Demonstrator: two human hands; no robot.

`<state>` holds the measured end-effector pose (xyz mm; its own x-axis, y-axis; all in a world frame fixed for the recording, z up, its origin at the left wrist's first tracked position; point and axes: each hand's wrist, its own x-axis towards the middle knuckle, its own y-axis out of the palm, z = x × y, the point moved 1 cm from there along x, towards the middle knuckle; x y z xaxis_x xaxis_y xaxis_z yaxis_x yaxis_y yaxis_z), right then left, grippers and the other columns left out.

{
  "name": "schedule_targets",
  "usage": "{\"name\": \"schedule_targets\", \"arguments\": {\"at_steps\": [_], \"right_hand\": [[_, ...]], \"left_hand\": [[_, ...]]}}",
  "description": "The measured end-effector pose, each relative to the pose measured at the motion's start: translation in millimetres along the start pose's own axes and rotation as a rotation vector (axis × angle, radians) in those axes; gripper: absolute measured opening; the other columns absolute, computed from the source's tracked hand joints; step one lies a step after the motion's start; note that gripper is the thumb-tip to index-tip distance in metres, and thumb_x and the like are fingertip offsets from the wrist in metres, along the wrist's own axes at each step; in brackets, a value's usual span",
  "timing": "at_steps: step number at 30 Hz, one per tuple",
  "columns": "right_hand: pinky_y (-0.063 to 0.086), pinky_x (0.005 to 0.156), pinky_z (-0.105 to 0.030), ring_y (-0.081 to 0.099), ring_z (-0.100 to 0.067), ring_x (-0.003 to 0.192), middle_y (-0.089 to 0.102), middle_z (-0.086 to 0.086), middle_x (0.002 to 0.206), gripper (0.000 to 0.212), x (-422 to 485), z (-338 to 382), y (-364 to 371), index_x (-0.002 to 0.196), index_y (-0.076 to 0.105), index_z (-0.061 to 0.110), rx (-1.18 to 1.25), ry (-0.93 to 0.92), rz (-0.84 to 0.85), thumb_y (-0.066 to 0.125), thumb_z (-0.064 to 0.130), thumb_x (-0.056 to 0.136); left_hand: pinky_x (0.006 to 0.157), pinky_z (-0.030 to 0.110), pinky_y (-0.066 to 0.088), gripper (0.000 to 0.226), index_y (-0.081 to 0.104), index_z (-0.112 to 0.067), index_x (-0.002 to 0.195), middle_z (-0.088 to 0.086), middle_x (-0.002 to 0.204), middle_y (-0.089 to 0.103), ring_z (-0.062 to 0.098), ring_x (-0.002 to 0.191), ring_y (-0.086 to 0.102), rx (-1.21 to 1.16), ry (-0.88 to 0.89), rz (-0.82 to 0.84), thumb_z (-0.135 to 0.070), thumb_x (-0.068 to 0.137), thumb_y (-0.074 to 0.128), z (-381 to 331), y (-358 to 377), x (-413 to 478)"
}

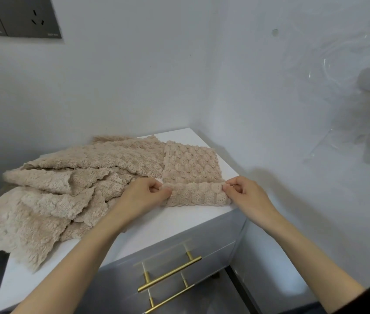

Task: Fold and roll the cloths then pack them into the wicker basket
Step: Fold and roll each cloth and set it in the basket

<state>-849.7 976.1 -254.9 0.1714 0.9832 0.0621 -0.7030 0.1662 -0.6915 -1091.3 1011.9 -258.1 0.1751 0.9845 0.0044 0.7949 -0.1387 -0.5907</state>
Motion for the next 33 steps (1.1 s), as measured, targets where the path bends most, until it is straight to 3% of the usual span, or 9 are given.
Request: {"name": "schedule_targets", "arguments": {"at_steps": [4, 8, 11, 13, 16, 19, 24, 28, 33], "right_hand": [[0.040, 0.083, -0.034, 0.057, -0.009, 0.080, 0.061, 0.015, 0.070, 0.009, -2, -1, 5, 0.085, 0.055, 0.034, -0.197, -0.039, -0.124, 0.055, 0.040, 0.092], [0.041, 0.074, -0.031, 0.049, -0.013, 0.098, 0.060, 0.014, 0.096, 0.013, -10, 5, 4, 0.102, 0.058, 0.026, -0.335, -0.225, -0.341, 0.061, 0.030, 0.089], [0.045, 0.093, -0.034, 0.056, -0.019, 0.109, 0.065, 0.001, 0.115, 0.023, -24, 25, 12, 0.110, 0.067, 0.012, -0.339, -0.603, -0.400, 0.063, 0.006, 0.088], [0.037, 0.110, -0.036, 0.053, -0.021, 0.123, 0.060, -0.004, 0.131, 0.033, -34, 34, 31, 0.125, 0.062, 0.008, -0.420, -0.747, -0.263, 0.059, 0.008, 0.092], [0.005, 0.121, -0.033, 0.014, -0.016, 0.147, 0.019, -0.001, 0.159, 0.050, -41, 36, 53, 0.152, 0.022, 0.013, -0.551, -0.653, 0.009, 0.031, 0.026, 0.105], [-0.016, 0.116, -0.026, -0.011, -0.010, 0.147, -0.005, 0.005, 0.160, 0.052, -37, 27, 56, 0.153, -0.002, 0.019, -0.629, -0.603, 0.090, 0.015, 0.029, 0.106], [-0.018, 0.110, -0.017, -0.007, -0.010, 0.147, -0.004, 0.004, 0.161, 0.051, -33, 12, 38, 0.153, -0.004, 0.019, -0.655, -0.503, 0.096, 0.017, 0.026, 0.106], [-0.008, 0.116, -0.024, 0.004, -0.007, 0.147, 0.004, 0.005, 0.161, 0.051, -24, 3, 14, 0.154, 0.002, 0.019, -0.780, -0.453, 0.121, 0.016, 0.030, 0.106], [-0.005, 0.116, -0.023, 0.009, -0.008, 0.147, 0.012, 0.006, 0.160, 0.049, -19, 2, 12, 0.153, 0.011, 0.021, -0.753, -0.498, 0.118, 0.020, 0.028, 0.106]], "left_hand": [[0.060, 0.024, 0.040, 0.028, 0.069, -0.010, 0.079, 0.006, 0.070, 0.066, 0.013, 0.063, 0.055, 0.024, -0.050, -0.092, -0.038, 0.083, 0.069, -4, 3, -1], [0.055, 0.024, 0.035, 0.032, 0.067, -0.003, 0.083, 0.000, 0.066, 0.060, 0.011, 0.058, 0.048, 0.066, -0.059, -0.145, -0.035, 0.083, 0.069, -8, 7, -3], [0.056, 0.025, 0.034, 0.035, 0.067, -0.001, 0.085, 0.001, 0.067, 0.060, 0.012, 0.058, 0.047, 0.063, -0.062, -0.141, -0.036, 0.083, 0.069, -8, 7, -2], [0.057, 0.026, 0.035, 0.034, 0.067, -0.002, 0.084, -0.001, 0.065, 0.059, 0.012, 0.058, 0.047, 0.066, -0.061, -0.143, -0.037, 0.083, 0.069, -8, 7, -2], [0.061, 0.026, 0.037, 0.031, 0.067, -0.006, 0.082, -0.003, 0.065, 0.061, 0.012, 0.060, 0.050, 0.071, -0.064, -0.151, -0.037, 0.082, 0.069, -6, 8, -1], [0.065, 0.028, 0.040, 0.029, 0.067, -0.009, 0.081, -0.002, 0.068, 0.063, 0.014, 0.063, 0.052, 0.102, -0.074, -0.164, -0.038, 0.081, 0.069, -4, 9, 0], [0.076, 0.035, 0.043, 0.020, 0.060, -0.020, 0.081, -0.009, 0.071, 0.061, 0.013, 0.070, 0.056, 0.194, -0.025, -0.215, -0.039, 0.080, 0.067, -6, 9, -2], [0.084, 0.032, 0.026, 0.010, 0.059, -0.034, 0.090, -0.014, 0.086, 0.053, 0.005, 0.081, 0.051, 0.361, 0.261, -0.410, -0.031, 0.083, 0.064, -9, 12, -14], [0.089, 0.039, 0.041, 0.024, 0.072, -0.024, 0.110, -0.007, 0.100, 0.067, 0.017, 0.099, 0.057, 0.497, 0.538, -0.174, -0.015, 0.090, 0.060, -16, 7, -15]]}}
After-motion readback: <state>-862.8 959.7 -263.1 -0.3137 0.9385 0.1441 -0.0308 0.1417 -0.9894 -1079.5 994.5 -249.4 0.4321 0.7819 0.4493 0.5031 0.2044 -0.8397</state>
